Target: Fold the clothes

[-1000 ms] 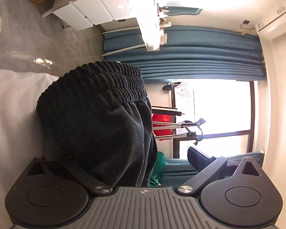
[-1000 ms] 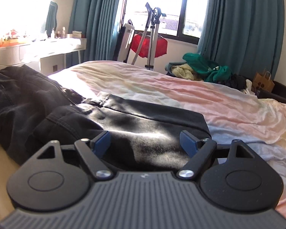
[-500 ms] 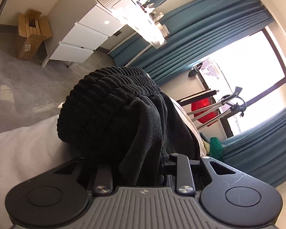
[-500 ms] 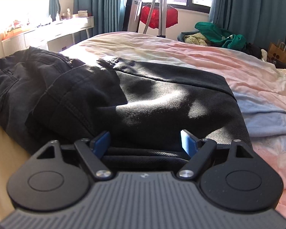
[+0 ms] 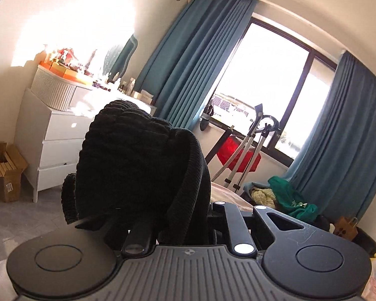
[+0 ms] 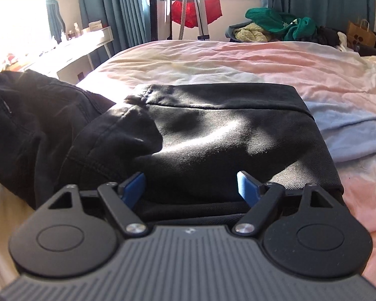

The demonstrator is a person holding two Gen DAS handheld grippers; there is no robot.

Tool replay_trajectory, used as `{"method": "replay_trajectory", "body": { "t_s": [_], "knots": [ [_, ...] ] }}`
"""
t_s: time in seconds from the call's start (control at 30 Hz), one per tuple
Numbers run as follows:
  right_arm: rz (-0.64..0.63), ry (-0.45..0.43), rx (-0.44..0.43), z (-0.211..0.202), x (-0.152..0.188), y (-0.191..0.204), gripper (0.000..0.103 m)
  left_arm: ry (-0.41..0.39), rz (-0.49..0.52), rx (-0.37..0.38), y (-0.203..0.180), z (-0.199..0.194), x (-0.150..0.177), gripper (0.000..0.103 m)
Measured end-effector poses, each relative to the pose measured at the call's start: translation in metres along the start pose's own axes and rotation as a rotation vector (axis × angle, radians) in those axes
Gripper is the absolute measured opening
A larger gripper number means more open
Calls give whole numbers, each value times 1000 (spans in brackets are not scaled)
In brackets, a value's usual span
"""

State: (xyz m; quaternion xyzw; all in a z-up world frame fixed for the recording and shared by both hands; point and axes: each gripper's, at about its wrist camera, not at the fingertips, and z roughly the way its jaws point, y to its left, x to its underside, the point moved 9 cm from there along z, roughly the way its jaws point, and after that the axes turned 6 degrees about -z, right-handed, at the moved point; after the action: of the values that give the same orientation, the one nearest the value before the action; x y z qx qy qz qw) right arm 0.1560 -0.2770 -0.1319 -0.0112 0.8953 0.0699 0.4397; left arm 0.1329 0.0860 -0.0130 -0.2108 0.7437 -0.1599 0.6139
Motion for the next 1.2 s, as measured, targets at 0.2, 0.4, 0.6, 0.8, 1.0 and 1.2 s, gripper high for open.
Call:
{"method": "replay_trajectory", "body": {
  "t_s": [0.2, 0.4, 0.6, 0.8, 1.0, 1.2],
  "knots": [
    [193, -45, 26, -40, -12, -55, 82, -78, 53, 35, -121, -7, 7, 15],
    [365, -143, 28, -69, -26, -116, 82, -129, 215, 152, -263, -8, 63, 15],
    [549, -203, -19, -82, -30, -172, 82, -41, 407, 275, -371, 9, 191, 14],
    [679, -219, 15, -74, -17, -221, 84, 216, 750, 312, -393, 28, 342, 16],
    [892, -125, -183, -48, 2, -228, 84, 234, 966, 342, -380, 15, 367, 49],
    [897, -52, -313, -35, -3, -207, 85, 219, 1102, 369, -329, -10, 351, 90]
  ]
}}
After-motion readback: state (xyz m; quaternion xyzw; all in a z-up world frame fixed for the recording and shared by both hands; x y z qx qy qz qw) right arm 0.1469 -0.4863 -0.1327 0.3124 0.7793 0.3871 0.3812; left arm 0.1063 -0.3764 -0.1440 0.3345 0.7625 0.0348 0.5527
